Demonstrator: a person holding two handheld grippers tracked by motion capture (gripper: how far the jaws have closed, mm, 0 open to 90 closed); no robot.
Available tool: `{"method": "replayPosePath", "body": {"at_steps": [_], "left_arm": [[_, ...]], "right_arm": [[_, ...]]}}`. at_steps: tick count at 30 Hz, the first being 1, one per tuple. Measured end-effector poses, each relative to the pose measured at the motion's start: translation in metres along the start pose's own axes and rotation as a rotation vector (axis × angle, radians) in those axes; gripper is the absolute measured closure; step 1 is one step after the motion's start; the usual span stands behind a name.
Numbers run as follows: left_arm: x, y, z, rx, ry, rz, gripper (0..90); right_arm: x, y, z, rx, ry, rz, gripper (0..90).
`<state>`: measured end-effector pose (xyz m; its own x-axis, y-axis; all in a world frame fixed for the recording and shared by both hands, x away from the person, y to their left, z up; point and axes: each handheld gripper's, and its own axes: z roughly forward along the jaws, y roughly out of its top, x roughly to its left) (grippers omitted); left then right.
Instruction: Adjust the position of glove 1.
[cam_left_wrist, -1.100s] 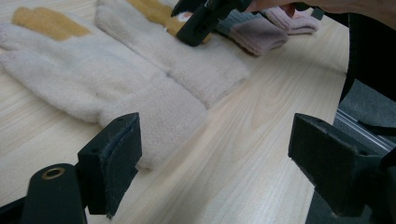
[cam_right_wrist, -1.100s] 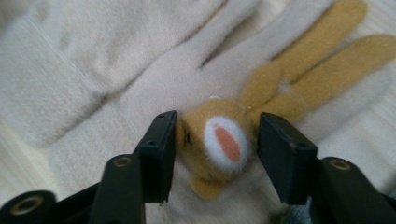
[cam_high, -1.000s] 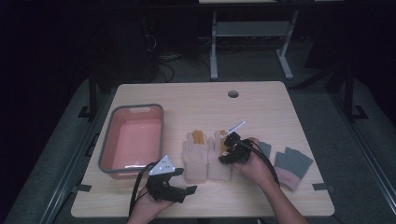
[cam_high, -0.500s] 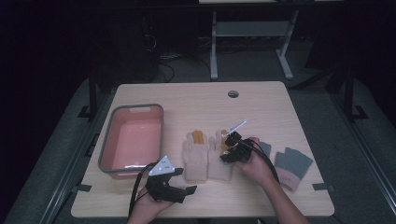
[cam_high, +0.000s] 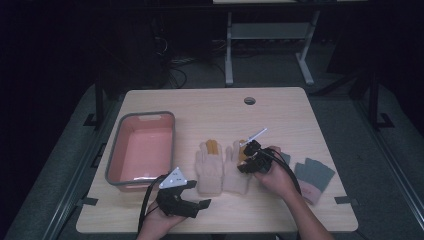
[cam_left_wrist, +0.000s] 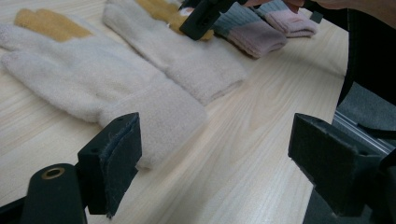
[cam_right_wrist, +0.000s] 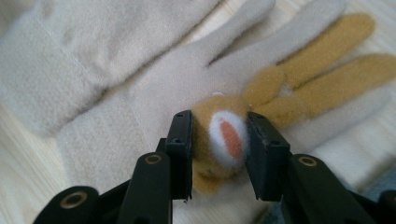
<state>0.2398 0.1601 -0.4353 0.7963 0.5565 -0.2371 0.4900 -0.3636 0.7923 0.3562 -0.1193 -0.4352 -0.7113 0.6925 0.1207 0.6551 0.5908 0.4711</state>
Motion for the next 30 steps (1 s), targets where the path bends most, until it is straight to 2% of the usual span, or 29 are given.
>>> {"method": "replayPosePath", "body": {"at_steps": [2,8,18,23,30], "left_arm": [[0.0,0.0,-0.001,-0.007,-0.013,-0.019,17.2],[-0.001,0.0,-0.003,-0.01,-0.001,-0.01,17.2],[-0.002,-0.001,-0.004,-0.018,0.006,-0.022,17.2],[-0.002,-0.002,-0.005,-0.014,0.014,-0.015,17.2],[-0.002,-0.002,-0.006,-0.015,0.009,-0.027,17.2]], "right_arm": [[0.002,0.002,-0.004,-0.003,-0.003,-0.016,65.1],[0.006,0.006,-0.013,-0.012,-0.003,-0.051,65.5],[0.009,0.009,-0.031,-0.036,0.005,-0.076,65.9],[0.01,0.012,-0.042,-0.053,0.007,-0.086,65.9],[0.017,0.02,-0.049,-0.071,0.015,-0.112,65.9]]}}
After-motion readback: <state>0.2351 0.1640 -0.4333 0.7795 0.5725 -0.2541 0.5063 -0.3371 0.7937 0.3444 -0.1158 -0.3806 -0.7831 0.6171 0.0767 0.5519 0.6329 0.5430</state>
